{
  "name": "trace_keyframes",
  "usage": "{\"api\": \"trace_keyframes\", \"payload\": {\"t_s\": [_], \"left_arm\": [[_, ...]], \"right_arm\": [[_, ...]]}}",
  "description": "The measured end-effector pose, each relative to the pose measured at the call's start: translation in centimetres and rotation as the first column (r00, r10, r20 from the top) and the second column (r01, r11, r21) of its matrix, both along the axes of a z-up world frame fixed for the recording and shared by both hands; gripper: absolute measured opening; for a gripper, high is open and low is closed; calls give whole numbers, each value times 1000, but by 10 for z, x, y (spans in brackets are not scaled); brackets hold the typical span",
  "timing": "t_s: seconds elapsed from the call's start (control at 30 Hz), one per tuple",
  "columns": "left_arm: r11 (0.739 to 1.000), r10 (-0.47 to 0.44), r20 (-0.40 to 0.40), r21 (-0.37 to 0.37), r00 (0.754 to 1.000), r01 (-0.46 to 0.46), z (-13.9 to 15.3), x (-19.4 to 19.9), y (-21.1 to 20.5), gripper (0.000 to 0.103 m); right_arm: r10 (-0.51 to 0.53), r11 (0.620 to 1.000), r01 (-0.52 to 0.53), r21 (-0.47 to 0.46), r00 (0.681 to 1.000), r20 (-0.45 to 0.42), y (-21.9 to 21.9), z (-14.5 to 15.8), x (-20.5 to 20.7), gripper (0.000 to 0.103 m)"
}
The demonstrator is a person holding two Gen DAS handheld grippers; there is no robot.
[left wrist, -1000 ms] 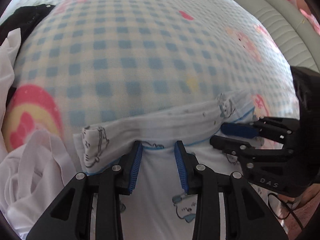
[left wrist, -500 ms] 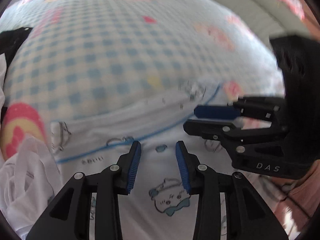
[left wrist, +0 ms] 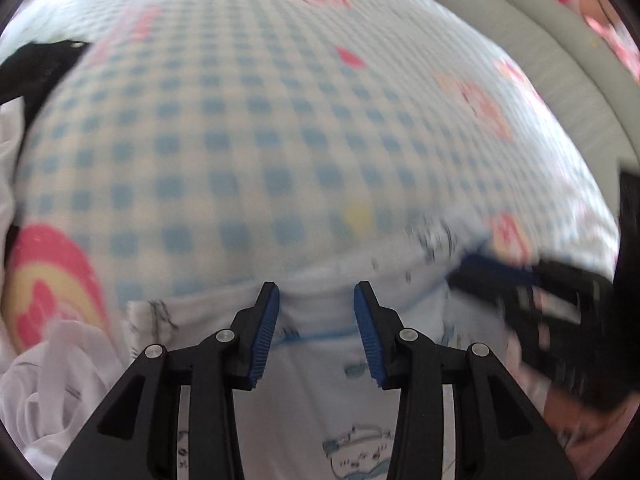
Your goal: Fold clothes
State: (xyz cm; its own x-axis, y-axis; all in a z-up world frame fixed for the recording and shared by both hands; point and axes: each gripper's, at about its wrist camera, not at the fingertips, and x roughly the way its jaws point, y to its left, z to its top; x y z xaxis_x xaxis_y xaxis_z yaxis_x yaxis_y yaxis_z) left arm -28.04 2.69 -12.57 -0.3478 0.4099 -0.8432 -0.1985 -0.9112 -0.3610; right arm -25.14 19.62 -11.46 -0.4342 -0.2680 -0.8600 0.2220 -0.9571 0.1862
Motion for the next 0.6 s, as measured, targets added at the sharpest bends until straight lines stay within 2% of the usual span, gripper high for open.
{"api": "trace_keyframes", "payload": {"t_s": [0.07, 0.13, 0.2, 0.27, 0.33, 0.37, 0.43, 0.5, 0.6], "left_arm": [[999, 16, -6, 34, 1000, -16, 4, 3, -6, 42], [999, -32, 7, 34, 999, 32, 2, 10, -2, 42], [995, -88, 38, -39, 995, 90, -6, 14, 7, 42], [988, -109, 39, -102, 993, 113, -12, 14, 15, 42], [982, -110, 25, -153, 994, 113, -15, 11, 20, 42], [982, -92, 15, -163, 996, 93, -15, 6, 19, 42], [991, -30, -7, -134, 1000, 29, -13, -4, 13, 42], [995, 46, -33, -85, 998, -48, -3, -5, -2, 42], [997, 70, -40, 23, 997, -69, 11, 10, -22, 42]], "right_arm": [[29, 999, -28, -16, 999, 18, -4, 2, 8, 23], [79, 997, -78, -28, 995, 65, -7, -3, 10, 31], [134, 991, -132, -26, 983, 125, -10, -12, 7, 34], [143, 987, -151, 45, 977, 159, -17, -26, 1, 33], [104, 989, -118, 91, 984, 146, -18, -32, -6, 29], [70, 993, -82, 85, 989, 132, -15, -30, -9, 28], [5, 997, -13, 73, 995, 104, -8, -25, -13, 21], [-45, 997, 41, 64, 997, 65, 3, -15, -11, 20], [-22, 1000, 21, 12, 998, 63, 11, 2, 7, 23]]}}
